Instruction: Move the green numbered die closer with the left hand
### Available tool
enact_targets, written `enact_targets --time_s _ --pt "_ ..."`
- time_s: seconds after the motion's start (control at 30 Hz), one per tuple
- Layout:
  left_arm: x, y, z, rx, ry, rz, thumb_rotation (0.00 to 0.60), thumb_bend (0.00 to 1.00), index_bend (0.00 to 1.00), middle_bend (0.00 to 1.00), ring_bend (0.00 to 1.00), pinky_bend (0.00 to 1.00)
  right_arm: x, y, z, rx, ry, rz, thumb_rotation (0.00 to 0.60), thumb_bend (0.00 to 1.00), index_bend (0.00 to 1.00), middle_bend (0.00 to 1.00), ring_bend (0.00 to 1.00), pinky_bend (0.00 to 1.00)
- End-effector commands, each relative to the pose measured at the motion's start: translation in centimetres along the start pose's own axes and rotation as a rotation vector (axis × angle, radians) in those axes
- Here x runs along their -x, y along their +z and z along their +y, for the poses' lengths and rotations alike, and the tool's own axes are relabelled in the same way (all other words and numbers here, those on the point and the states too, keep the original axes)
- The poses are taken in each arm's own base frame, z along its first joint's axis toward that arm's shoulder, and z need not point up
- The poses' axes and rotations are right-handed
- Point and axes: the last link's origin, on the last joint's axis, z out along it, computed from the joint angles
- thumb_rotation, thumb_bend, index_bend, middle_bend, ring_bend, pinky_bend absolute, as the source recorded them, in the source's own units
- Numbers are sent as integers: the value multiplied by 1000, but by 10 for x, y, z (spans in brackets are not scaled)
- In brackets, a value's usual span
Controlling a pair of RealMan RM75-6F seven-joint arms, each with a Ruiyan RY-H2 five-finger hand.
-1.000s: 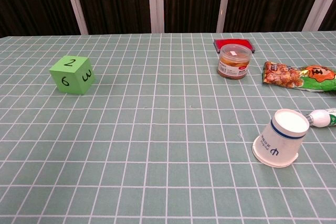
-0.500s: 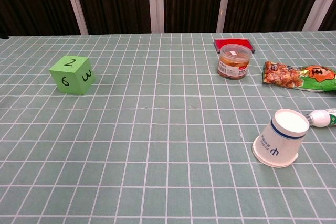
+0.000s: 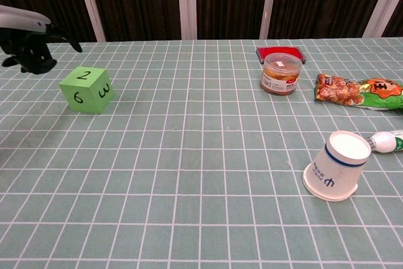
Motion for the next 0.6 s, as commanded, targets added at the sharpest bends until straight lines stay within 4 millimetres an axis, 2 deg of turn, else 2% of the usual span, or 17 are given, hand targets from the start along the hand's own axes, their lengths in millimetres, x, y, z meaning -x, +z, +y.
enact_targets --time_s 0.03,0.2,0.6 --pt "3 6 18 8 -28 -15 600 860 187 836 704 754 0 0 0 1 0 -1 600 80 57 5 1 0" --pt "9 15 28 -2 -57 -34 600 878 194 843 707 755 -1 1 1 11 4 -1 600 79 58 5 1 0" --pt "24 31 35 -32 -45 -79 600 897 203 847 713 756 -1 2 2 21 2 -7 600 79 58 5 1 0"
